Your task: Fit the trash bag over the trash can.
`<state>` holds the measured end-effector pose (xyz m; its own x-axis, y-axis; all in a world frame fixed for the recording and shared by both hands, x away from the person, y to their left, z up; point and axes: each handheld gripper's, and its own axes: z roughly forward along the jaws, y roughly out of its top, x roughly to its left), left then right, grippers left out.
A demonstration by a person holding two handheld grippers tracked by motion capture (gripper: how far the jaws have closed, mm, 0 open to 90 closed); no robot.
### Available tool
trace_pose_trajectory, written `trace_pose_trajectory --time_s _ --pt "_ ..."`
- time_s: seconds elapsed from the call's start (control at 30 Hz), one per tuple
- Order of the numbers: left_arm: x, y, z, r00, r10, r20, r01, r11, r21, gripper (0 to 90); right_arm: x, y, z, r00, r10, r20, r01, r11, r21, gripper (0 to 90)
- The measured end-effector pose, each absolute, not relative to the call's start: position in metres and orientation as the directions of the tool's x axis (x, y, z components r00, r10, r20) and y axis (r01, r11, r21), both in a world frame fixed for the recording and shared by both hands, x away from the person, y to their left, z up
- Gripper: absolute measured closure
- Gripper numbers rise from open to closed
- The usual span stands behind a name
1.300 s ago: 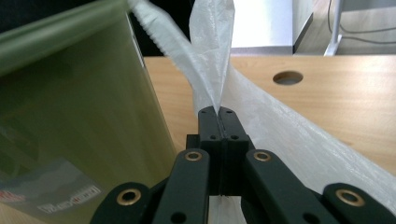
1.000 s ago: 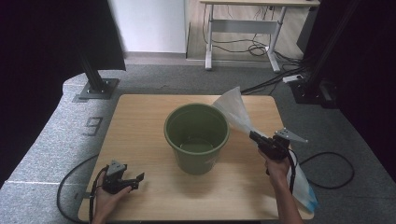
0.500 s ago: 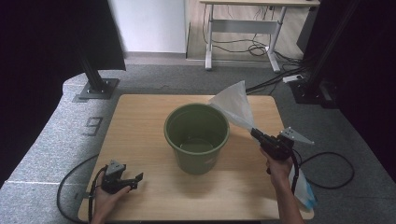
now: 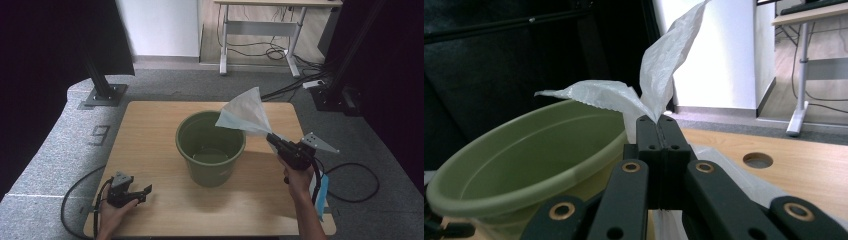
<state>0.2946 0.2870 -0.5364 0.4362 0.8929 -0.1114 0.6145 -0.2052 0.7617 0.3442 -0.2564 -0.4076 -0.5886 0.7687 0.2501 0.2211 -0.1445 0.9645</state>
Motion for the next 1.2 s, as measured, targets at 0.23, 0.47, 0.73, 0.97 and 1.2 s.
trace_pose_trajectory --time_s 0.23,0.47,0.73,0.97,1.2 --pt "0.295 0.287 -0.537 0.434 0.893 -0.122 0.616 -0.195 0.763 14.1 0.348 -0.268 -0.389 -0.568 0.776 0.274 0.198 -0.194 0.961 88.8" --pt "0.295 0.288 -0.536 0.431 0.892 -0.137 0.615 -0.179 0.768 14.1 0.342 -0.269 -0.36 -0.586 0.77 0.252 0.147 -0.205 0.968 88.8" --pt "0.294 0.29 -0.535 0.424 0.894 -0.146 0.612 -0.164 0.774 14.2 0.337 -0.261 -0.335 -0.598 0.779 0.188 0.093 -0.166 0.982 88.8" --pt "0.294 0.291 -0.534 0.423 0.893 -0.153 0.612 -0.157 0.775 14.4 0.337 -0.262 -0.324 -0.595 0.783 0.183 0.075 -0.173 0.982 88.8" --pt "0.293 0.293 -0.534 0.414 0.895 -0.167 0.608 -0.135 0.783 14.6 0.333 -0.259 -0.296 -0.597 0.791 0.132 0.018 -0.151 0.988 88.8"
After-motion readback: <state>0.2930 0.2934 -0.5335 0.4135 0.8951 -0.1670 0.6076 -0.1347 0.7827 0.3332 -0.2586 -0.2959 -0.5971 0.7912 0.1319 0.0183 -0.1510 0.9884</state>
